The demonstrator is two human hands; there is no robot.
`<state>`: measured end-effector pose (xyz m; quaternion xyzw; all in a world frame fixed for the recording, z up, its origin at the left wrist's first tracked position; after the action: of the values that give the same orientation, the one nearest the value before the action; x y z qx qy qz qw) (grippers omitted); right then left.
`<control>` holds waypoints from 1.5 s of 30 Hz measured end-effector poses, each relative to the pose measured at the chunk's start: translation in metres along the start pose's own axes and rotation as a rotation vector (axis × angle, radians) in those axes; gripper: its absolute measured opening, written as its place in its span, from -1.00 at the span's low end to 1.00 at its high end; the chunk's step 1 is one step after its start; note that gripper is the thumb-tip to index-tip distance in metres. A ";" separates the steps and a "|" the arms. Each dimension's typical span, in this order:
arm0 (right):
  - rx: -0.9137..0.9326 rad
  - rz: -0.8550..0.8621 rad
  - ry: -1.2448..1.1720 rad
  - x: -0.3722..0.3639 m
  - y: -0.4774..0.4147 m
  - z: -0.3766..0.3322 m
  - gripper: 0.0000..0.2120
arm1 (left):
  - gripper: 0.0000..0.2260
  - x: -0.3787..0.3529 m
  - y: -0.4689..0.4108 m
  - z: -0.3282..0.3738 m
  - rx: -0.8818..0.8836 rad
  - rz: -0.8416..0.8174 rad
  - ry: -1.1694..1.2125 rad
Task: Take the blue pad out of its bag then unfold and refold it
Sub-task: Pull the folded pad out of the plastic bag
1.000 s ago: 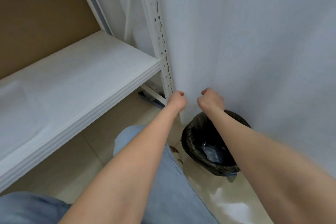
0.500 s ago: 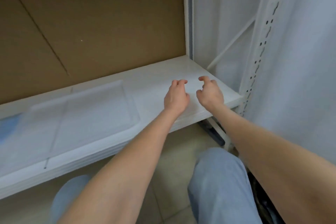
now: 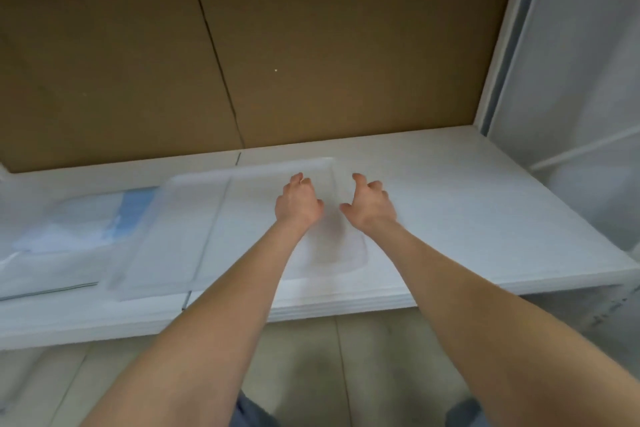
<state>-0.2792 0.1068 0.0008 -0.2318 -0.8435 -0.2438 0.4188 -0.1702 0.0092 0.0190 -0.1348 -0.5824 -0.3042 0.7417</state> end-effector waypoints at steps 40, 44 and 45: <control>-0.117 -0.007 0.325 0.041 -0.038 0.088 -0.51 | -0.58 -0.026 -0.040 -0.018 0.291 -0.092 -0.144; -0.075 -0.125 0.315 0.001 -0.039 0.058 -0.41 | -0.52 -0.013 -0.024 -0.075 0.448 -0.090 -0.076; -0.070 -0.135 0.319 -0.005 -0.040 0.052 -0.41 | -0.51 -0.013 -0.021 -0.087 0.471 -0.108 -0.032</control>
<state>-0.3307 0.1067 -0.0397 -0.1474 -0.7710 -0.3345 0.5215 -0.1166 -0.0511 -0.0216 0.0685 -0.6553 -0.1971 0.7259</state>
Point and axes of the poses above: each hand's wrist, its own y-axis away from the middle knuckle, its own x-axis out of the back of the hand, z = x × y, the point moved 10 cm from there along -y, towards the middle knuckle, and after that the axes turned 13 degrees about -z, right-handed, at the moved point
